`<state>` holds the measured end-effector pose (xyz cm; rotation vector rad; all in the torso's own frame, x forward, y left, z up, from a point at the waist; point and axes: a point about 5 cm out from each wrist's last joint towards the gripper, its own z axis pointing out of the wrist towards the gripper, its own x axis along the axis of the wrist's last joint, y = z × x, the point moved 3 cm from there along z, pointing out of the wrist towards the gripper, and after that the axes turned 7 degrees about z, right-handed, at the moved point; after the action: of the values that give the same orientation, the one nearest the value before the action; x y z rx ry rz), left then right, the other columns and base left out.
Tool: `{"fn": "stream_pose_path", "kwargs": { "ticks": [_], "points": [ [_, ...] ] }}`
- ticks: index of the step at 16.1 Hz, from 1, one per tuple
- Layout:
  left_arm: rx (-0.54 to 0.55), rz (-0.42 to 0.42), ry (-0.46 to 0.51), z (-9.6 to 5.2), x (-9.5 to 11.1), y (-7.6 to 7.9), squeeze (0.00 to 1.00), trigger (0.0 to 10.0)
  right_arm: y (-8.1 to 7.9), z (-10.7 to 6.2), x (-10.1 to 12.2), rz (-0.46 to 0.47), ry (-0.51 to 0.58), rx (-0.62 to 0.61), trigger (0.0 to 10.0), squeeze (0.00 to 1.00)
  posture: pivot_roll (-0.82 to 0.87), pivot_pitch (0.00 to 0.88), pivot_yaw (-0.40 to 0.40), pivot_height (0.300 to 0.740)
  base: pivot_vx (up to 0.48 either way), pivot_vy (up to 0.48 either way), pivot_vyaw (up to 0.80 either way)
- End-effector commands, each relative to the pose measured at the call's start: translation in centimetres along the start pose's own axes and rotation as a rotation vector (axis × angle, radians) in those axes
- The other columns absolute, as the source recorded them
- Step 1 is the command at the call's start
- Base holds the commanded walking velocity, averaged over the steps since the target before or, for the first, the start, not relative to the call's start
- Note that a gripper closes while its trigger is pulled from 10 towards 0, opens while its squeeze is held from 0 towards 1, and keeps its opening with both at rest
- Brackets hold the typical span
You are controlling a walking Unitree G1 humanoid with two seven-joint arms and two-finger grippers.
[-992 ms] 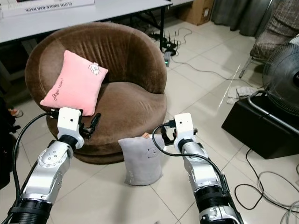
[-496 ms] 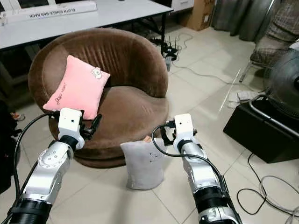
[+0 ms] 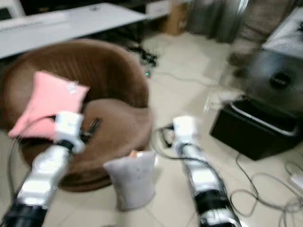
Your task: Move the pillow to the sofa from floor
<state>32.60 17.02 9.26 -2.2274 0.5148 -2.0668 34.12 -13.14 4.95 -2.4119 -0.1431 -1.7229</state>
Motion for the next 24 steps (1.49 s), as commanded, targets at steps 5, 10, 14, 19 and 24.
{"fn": "stream_pose_path", "kwargs": {
  "ticks": [5,10,14,19,24],
  "points": [
    [-0.025,0.0,0.017,0.2,0.5,0.8,0.0,10.0,0.4,-0.2,0.3,-0.029,0.006,0.037,10.0,0.0,0.05,0.0,0.038,0.74,0.401,0.0,0.16],
    [-0.027,0.007,0.014,0.2,0.5,0.8,0.0,10.0,0.1,-0.3,0.1,-0.038,-0.002,0.062,10.0,0.0,0.05,0.0,0.039,0.74,0.401,0.0,0.8],
    [-0.019,0.008,0.004,0.3,0.4,0.7,0.0,10.0,0.5,-0.2,-0.1,-0.004,-0.007,0.041,10.0,0.0,0.06,0.0,0.035,0.74,0.268,0.0,0.37],
    [-0.067,0.036,-0.018,0.4,0.1,1.6,0.0,10.0,1.0,-0.2,0.0,-0.022,-0.011,0.02,10.0,0.0,0.06,0.0,0.026,0.74,0.0,0.0,0.0],
    [-0.122,0.044,-0.031,0.6,-0.2,2.2,0.0,10.0,1.4,-0.3,0.0,-0.008,-0.009,-0.012,10.0,0.0,0.05,0.0,0.031,0.74,0.0,0.0,0.0]
  ]
}}
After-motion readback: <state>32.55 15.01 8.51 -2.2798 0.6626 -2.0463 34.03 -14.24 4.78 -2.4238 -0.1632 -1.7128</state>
